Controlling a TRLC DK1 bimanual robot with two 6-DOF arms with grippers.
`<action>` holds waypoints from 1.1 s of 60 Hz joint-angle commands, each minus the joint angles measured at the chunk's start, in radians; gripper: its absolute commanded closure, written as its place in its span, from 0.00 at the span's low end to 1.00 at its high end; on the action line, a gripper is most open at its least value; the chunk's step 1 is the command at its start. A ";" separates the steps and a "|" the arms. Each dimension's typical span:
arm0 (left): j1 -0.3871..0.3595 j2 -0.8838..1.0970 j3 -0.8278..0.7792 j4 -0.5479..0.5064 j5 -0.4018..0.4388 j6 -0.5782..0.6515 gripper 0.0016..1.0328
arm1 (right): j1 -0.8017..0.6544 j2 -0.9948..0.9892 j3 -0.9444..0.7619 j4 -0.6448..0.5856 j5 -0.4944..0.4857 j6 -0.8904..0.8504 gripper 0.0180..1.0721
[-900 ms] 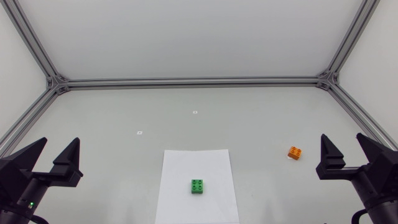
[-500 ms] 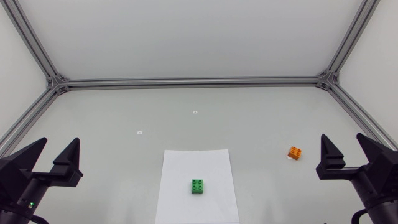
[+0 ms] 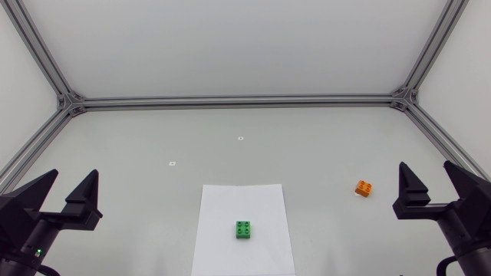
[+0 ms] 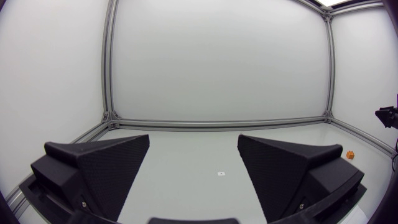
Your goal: Pick up the orange 2x2 brick with the right arm and stack it on top of the green 2x2 brick in the center
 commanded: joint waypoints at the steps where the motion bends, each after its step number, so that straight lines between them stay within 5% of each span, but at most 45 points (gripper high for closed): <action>1: 0.003 -0.008 -0.041 -0.015 0.004 0.013 0.04 | 0.005 -0.011 0.048 0.024 0.002 0.013 0.04; 29: 0.003 -0.008 -0.041 -0.015 0.004 0.011 0.04 | -0.005 0.308 0.314 -0.005 0.005 0.013 0.04; 66: 0.003 -0.008 -0.041 -0.015 0.004 0.013 0.04 | -0.118 0.965 0.792 -0.479 -0.121 -0.091 0.05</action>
